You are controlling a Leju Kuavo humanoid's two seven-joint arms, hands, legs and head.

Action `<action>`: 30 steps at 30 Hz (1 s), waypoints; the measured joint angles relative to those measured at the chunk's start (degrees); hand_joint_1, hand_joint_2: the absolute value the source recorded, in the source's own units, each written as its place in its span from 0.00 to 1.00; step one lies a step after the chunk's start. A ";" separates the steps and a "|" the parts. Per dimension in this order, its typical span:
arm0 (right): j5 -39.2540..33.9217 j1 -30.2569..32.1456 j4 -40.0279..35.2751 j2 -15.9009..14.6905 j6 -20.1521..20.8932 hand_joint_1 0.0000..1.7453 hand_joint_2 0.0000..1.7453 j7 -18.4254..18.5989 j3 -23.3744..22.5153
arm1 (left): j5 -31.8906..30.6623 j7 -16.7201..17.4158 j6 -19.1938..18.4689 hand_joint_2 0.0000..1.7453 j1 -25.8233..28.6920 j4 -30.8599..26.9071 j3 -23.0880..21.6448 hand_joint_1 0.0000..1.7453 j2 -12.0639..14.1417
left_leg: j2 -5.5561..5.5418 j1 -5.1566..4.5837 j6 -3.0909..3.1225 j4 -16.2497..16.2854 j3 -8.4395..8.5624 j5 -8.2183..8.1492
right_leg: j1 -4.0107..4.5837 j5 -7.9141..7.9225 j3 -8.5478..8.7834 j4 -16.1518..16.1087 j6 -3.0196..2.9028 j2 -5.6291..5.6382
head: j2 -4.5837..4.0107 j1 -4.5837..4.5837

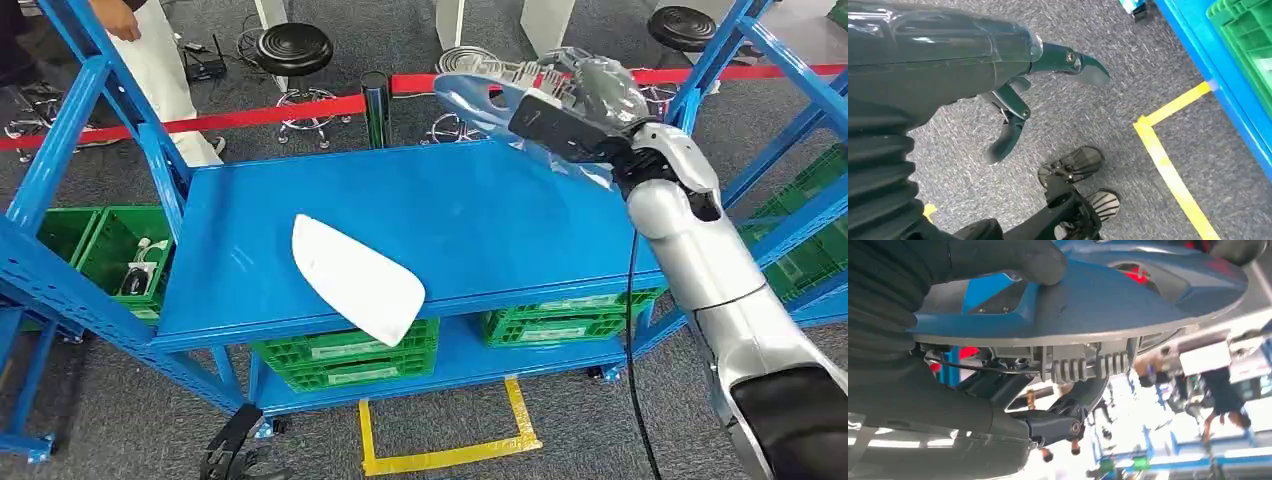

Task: Take the parts from the cabinet and place them on the table.

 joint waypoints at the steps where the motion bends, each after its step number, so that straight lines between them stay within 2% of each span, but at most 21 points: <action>1: -0.39 -0.46 0.00 -0.32 -0.50 1.00 1.00 0.22 -0.67 | -0.15 0.26 0.24 1.00 0.02 0.02 0.18 0.00 0.00 | 0.00 -0.02 0.00 0.00 -0.02 0.00 | -0.02 0.00 -0.02 0.00 0.01 -0.01 | 0.00 0.04; 11: -7.48 -3.91 -2.49 -4.72 -6.21 1.00 1.00 1.51 -8.50 | -2.01 -0.39 1.14 1.00 0.94 0.04 0.24 0.00 0.00 | -0.14 -0.11 0.00 0.00 -0.05 -0.01 | -0.10 -0.07 -0.02 -0.03 0.10 -0.13 | 0.00 -0.02; 16: -8.28 -4.39 -4.92 -6.21 -6.18 1.00 1.00 2.51 -11.23 | -2.29 -0.44 1.46 1.00 1.41 0.04 0.24 0.00 0.00 | -0.07 -0.11 0.01 0.00 -0.05 -0.01 | -0.10 -0.09 -0.03 -0.04 0.12 -0.13 | 0.00 -0.02; 23: -12.30 -2.99 -9.18 -8.76 -6.97 1.00 1.00 4.26 -14.81 | -3.19 -2.27 1.84 1.00 3.36 0.07 0.24 0.00 0.39 | -0.05 -0.13 0.03 0.00 -0.06 -0.02 | -0.11 -0.12 -0.03 -0.04 0.16 -0.15 | 0.00 0.07; 30: -16.90 -3.13 -14.17 -9.53 -5.57 1.00 1.00 6.78 -16.74 | -3.72 -1.22 2.32 1.00 3.34 -0.31 0.26 0.00 0.46 | 0.08 -0.14 0.07 -0.01 -0.03 -0.05 | -0.11 -0.12 -0.03 -0.05 0.16 -0.08 | 0.00 0.02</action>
